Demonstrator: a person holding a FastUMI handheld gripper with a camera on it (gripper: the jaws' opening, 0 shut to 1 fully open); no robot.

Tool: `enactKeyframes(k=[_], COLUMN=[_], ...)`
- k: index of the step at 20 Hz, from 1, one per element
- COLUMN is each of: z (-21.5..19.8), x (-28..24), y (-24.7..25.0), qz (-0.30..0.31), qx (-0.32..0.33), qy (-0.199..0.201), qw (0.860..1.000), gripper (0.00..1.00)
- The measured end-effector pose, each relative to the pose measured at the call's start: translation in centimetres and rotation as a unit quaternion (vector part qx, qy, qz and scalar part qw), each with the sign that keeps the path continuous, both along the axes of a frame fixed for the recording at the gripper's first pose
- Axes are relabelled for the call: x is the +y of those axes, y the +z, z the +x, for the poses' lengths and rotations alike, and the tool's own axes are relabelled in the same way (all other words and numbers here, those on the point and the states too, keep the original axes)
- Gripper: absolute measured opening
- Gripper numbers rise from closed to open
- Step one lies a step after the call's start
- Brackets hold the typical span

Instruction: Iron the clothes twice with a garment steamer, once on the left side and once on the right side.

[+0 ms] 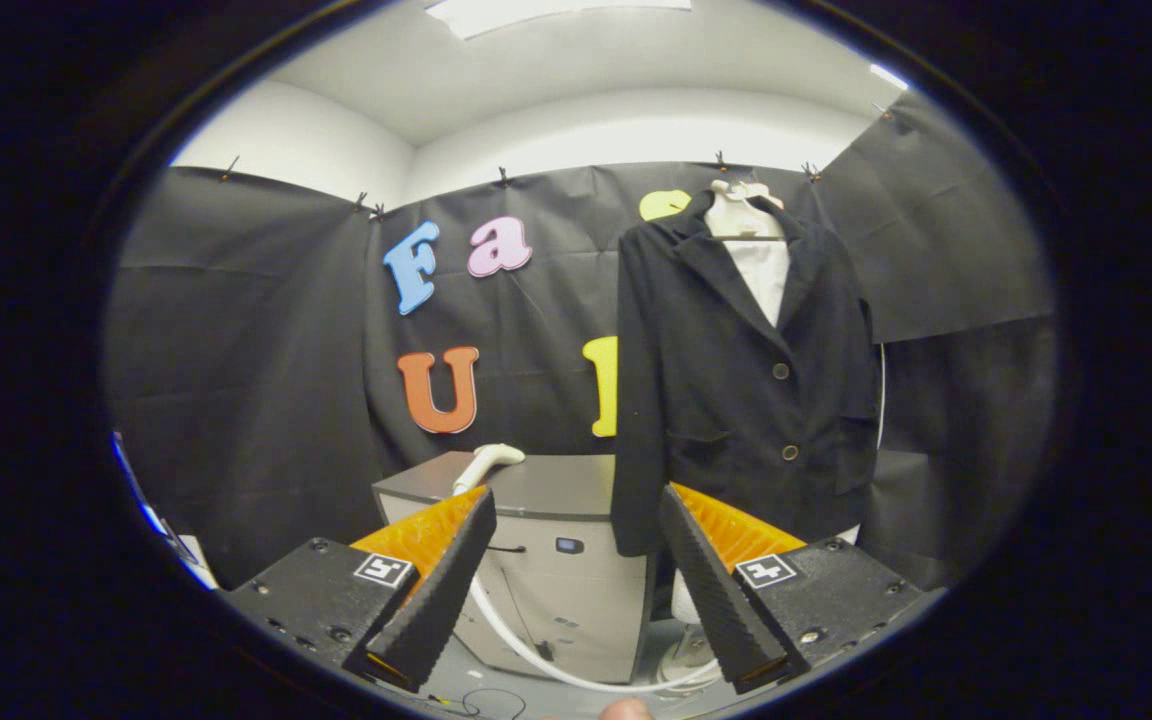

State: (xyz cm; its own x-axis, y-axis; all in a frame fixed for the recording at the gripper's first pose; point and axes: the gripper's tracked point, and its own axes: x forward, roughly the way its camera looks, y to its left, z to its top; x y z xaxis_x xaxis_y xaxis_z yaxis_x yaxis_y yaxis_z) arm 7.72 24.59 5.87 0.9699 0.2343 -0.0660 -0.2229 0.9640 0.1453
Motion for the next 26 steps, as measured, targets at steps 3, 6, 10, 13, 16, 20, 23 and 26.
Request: enactKeyframes(k=[3, 6, 10, 13, 16, 20, 23, 26], z=[1.5, 3.9, 7.6, 11.3, 15.2, 19.8, 23.3, 26.1], x=[2.8, 5.4, 8.8, 11.7, 14.5, 18.7, 21.6, 23.6], y=[0.8, 0.7, 0.2, -0.4, -1.3, -3.6, -5.5, -6.8], qz=[-0.005, -0.024, -0.026, -0.008, -0.004, -0.026, -0.043, -0.05], qx=[0.003, 0.017, 0.038, 0.073, 0.108, 0.169, 0.209, 0.243], qy=[0.007, 0.021, 0.042, 0.058, 0.072, 0.088, 0.1, 0.105], qw=[1.0, 0.999, 0.998, 0.996, 0.992, 0.981, 0.972, 0.963], gripper=[1.0, 1.0, 1.0, 1.0, 1.0, 1.0, 1.0, 1.0])
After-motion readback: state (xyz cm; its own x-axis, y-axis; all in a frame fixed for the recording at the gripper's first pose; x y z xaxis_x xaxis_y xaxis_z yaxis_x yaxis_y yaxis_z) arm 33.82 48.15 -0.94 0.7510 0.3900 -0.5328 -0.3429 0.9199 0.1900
